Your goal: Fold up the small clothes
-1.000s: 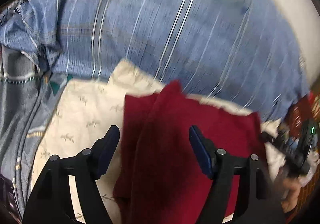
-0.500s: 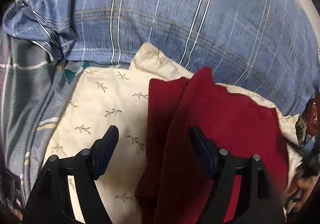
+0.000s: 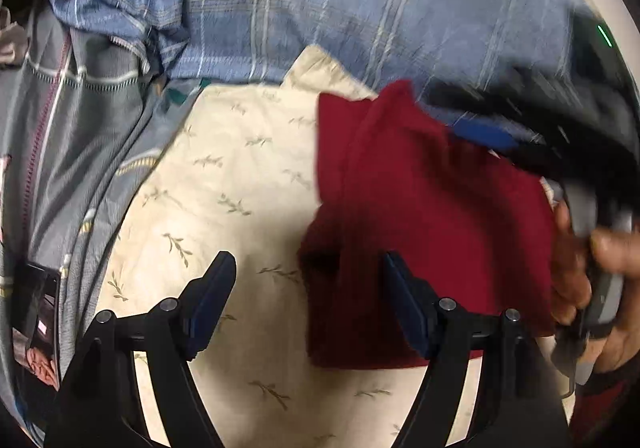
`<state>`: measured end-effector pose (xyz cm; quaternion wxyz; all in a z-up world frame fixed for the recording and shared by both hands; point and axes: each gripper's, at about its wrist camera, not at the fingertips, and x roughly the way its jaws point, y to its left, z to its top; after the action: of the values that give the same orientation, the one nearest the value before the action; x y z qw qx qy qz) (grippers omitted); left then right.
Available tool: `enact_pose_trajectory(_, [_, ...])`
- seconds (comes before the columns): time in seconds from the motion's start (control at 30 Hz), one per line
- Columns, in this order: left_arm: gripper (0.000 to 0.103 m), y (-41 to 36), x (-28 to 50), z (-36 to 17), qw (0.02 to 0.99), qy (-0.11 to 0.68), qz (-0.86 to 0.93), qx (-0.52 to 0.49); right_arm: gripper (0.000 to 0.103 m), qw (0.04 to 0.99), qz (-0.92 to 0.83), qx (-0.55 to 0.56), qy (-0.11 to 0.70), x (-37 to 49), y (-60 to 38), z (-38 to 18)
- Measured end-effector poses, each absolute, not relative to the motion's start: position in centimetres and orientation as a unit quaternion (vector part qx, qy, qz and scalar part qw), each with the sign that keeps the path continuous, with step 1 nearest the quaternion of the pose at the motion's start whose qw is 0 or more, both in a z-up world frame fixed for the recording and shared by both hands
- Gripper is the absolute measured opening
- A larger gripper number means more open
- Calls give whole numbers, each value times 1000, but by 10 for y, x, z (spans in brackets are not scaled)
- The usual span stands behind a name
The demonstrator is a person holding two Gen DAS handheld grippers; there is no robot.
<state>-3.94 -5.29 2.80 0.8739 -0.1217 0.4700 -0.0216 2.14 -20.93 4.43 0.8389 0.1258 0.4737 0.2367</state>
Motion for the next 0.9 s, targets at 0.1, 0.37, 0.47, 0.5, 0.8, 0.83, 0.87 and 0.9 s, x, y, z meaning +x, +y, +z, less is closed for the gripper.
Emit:
enact_pose_trajectory(0.1, [75, -47, -32, 20, 869, 479, -24, -125, 37, 817, 253, 120, 504, 48, -169, 19])
enact_pose_trajectory(0.37, [78, -37, -24, 18, 865, 480, -22, -143, 0, 820, 227, 57, 522, 68, -129, -24])
enact_pose_trajectory(0.47, [78, -37, -25, 18, 865, 480, -22, -147, 7, 824, 245, 64, 506, 58, -137, -4])
enact_pose_trajectory(0.5, [78, -38, -26, 18, 866, 479, -20, -144, 7, 827, 247, 73, 499, 55, -143, 4])
enact_pose_trajectory(0.8, [78, -43, -30, 20, 873, 471, -10, -127, 30, 875, 187, 22, 446, 19, -191, 39])
enact_pose_trajectory(0.83, [78, -44, -31, 20, 874, 470, -9, -125, 30, 872, 187, 26, 452, 22, -193, 36])
enact_pose_trajectory(0.87, [78, -44, -30, 20, 874, 470, -10, -123, 30, 869, 187, 32, 456, 27, -191, 30])
enact_pose_trajectory(0.9, [78, -44, -30, 19, 873, 471, -10, -122, 30, 869, 186, 32, 458, 32, -191, 26])
